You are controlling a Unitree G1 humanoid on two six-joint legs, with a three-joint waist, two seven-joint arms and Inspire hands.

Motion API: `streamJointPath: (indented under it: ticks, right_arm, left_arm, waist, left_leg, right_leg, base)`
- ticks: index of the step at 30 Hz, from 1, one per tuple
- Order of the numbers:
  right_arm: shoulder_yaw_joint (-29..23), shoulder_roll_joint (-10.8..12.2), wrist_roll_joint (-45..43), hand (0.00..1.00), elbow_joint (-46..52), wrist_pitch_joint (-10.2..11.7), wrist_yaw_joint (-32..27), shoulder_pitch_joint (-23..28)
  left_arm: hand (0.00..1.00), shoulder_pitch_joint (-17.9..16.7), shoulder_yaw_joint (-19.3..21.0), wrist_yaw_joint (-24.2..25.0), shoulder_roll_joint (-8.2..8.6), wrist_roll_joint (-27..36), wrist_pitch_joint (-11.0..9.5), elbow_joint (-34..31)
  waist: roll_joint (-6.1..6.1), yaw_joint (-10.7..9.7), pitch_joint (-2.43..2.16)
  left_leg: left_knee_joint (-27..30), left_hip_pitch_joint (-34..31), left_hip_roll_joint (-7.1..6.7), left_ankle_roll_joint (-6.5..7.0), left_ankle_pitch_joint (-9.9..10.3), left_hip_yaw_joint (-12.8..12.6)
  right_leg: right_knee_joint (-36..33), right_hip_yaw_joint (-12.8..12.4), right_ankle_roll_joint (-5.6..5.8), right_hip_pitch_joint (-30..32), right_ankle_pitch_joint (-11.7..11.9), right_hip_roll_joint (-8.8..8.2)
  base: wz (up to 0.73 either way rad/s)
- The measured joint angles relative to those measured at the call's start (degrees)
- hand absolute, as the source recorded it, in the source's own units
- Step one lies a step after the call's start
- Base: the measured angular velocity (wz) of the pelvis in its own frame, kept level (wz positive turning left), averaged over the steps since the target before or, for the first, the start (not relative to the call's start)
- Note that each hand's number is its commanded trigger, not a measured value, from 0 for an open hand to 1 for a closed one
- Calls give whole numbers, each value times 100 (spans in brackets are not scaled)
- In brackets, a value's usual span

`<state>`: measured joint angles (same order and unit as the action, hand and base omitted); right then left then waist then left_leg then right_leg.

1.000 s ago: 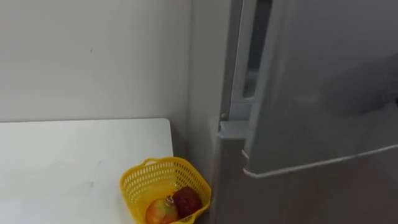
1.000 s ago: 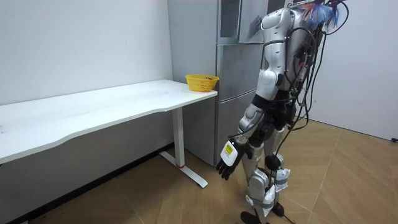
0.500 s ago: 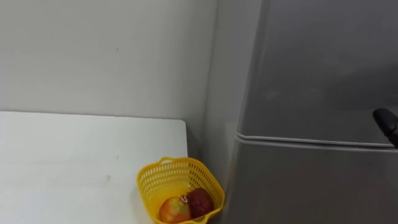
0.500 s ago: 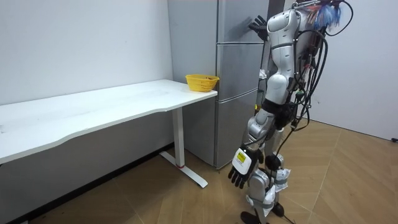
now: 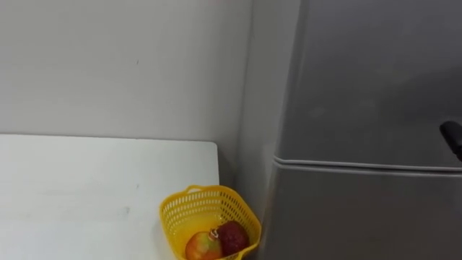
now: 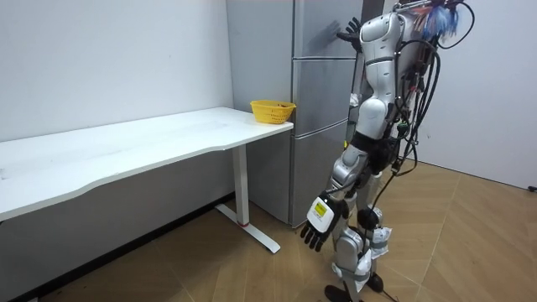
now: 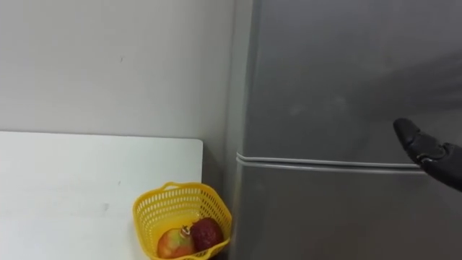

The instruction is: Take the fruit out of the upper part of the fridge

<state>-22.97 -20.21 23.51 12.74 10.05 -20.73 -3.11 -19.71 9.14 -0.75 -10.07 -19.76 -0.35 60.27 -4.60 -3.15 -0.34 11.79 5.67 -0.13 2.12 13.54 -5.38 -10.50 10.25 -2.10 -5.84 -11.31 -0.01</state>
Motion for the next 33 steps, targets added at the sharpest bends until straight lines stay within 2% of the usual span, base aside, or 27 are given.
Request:
streamJointPath:
  ticks: [3, 7, 10, 11, 12, 15, 17, 19, 23, 28, 30, 33]
  right_arm:
    - [-268, 1, -913, 0, -36, 97, -683, 268]
    - [-280, 83, -1351, 0, -330, 231, -1394, 961]
    - [-78, 531, -1519, 0, -1139, 146, -1647, 1556]
    - [-20, 736, -1510, 0, -1467, 46, -1696, 1673]
    - [42, 837, -1490, 0, -1855, -25, -1762, 1738]
    - [181, 989, -1209, 0, -2737, -146, -1839, 1865]
    - [303, 1043, -1151, 0, -3269, -231, -1877, 1867]
    - [424, 1094, -1127, 0, -3718, -343, -1909, 1865]
    - [669, 1114, -999, 0, -4818, -402, -1959, 1822]
    - [722, 1136, -1012, 0, -5527, -397, -1863, 1777]
    - [964, 1134, -1017, 0, -5920, -399, -1694, 1867]
    - [1066, 1145, -1031, 0, -6500, -468, -1414, 1859]
  left_arm:
    - [0, 23, 47, -72, 0, 9, 0, -4]
    - [0, 42, -48, -280, 1, 6, 34, 0]
    - [0, 101, -104, -403, 37, 7, 82, 3]
    - [0, 122, -117, -411, 89, 6, 123, 4]
    - [0, 143, -148, -413, 139, 2, 167, 3]
    - [0, 179, -161, -413, 177, 10, 227, 2]
    - [0, 230, -142, -413, 148, 99, 302, 1]
    - [0, 242, -140, -412, 118, 158, 354, -30]
    - [0, 250, -220, -350, 127, 159, 405, -217]
    - [0, 269, -224, -261, 147, 154, 397, -241]
    - [0, 256, -265, -271, 148, 161, 401, -235]
    - [0, 261, -253, -288, 150, 169, 394, -128]
  waist:
    - [4, -23, -7]
    - [49, -68, 4]
    - [75, -15, -4]
    - [120, 1, -5]
    - [187, -6, -24]
    - [346, -34, -17]
    - [401, -35, -5]
    - [384, -87, -7]
    - [281, -116, 0]
    - [285, -125, 8]
    - [265, -119, 12]
    - [284, -83, 22]
  left_leg:
    - [-30, -9, -1, 0, 0, -11]
    - [-61, -12, 4, -1, 1, -54]
    - [-129, 0, 13, -2, 2, -152]
    - [-130, 0, 18, 0, 4, -212]
    - [-130, 3, 18, 4, 6, -240]
    - [-138, 44, 15, 10, 8, -255]
    - [-148, 69, 16, 9, 7, -260]
    - [-144, 75, 18, 6, 6, -230]
    - [-95, 68, 19, -3, 2, -203]
    - [-111, 87, 4, -2, 2, -200]
    - [-114, 130, 4, -2, 2, -196]
    - [-178, 187, -6, -2, 3, -209]
  right_leg:
    - [-4, 5, 4, 0, -3, 3]
    - [-9, -7, 6, 18, -3, 4]
    - [-10, -146, 6, 25, -3, 23]
    - [-16, -213, 6, 50, -2, 30]
    - [-22, -239, 17, 63, 8, 28]
    - [-33, -244, 23, 62, 17, 24]
    - [-30, -273, 17, 88, -1, 24]
    - [-67, -237, 3, 92, -42, 14]
    - [-105, -224, -4, 97, -81, 15]
    - [-71, -228, -2, 67, -81, 9]
    - [-8, -232, 6, 0, -74, 17]
    - [-12, -250, 17, -18, -86, 15]
  base:
    - [-2]
    - [-2]
    - [-16]
    - [-21]
    - [-20]
    - [-8]
    - [0]
    - [7]
    - [4]
    - [0]
    - [0]
    - [0]
